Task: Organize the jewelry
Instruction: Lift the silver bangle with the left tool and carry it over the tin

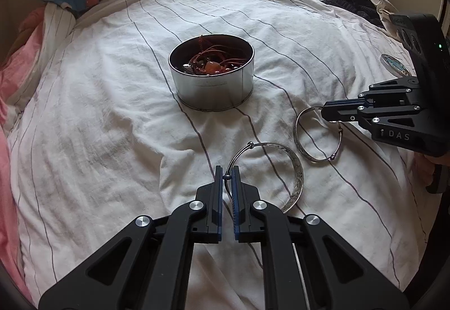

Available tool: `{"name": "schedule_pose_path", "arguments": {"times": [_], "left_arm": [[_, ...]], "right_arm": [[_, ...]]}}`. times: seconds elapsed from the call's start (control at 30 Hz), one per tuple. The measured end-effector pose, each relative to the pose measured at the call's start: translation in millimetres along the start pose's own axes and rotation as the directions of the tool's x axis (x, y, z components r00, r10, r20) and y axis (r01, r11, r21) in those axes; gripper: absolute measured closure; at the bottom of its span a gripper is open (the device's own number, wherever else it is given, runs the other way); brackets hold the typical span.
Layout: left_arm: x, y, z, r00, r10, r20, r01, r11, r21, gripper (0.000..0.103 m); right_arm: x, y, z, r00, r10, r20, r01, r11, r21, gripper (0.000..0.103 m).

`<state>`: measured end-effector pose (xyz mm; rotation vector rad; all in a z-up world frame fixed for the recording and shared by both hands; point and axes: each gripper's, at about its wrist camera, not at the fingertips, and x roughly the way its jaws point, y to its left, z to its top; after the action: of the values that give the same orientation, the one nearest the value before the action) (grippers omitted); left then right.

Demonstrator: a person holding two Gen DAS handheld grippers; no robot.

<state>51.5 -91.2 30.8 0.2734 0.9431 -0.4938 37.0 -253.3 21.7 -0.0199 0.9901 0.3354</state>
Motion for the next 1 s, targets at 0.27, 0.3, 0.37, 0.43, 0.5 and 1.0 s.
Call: {"name": "schedule_pose_path", "arguments": {"times": [0.27,0.3,0.37,0.43,0.5,1.0], "left_arm": [[-7.1,-0.3,1.4,1.000,0.007,0.017,-0.007,1.000,0.013,0.098],[-7.7,-0.1,1.5,1.000,0.007,0.019,-0.007,1.000,0.012,0.098],[-10.0,2.3,2.5,1.000,-0.011,0.026,0.011,1.000,-0.003,0.098],[-16.2,6.3,4.9,0.998,-0.031,0.047,0.032,0.999,-0.022,0.097],[-24.6,12.7,9.3,0.996,-0.051,0.076,0.054,0.997,-0.048,0.097],[-36.3,38.3,78.7,0.978,-0.030,0.208,0.059,0.989,-0.138,0.097]], "right_arm": [[1.2,1.1,0.4,1.000,-0.007,-0.001,0.007,1.000,-0.005,0.098],[0.4,1.2,0.6,1.000,-0.008,0.002,0.008,1.000,-0.003,0.098],[0.2,0.5,0.6,1.000,-0.008,0.003,0.008,1.000,-0.001,0.098],[-1.6,-0.4,1.1,1.000,-0.001,0.011,0.001,1.000,0.006,0.098],[-5.8,-3.2,3.0,0.999,0.014,0.029,-0.014,1.000,0.024,0.098],[-50.4,-26.6,44.7,0.974,0.016,0.225,-0.047,0.990,0.132,0.098]]}}
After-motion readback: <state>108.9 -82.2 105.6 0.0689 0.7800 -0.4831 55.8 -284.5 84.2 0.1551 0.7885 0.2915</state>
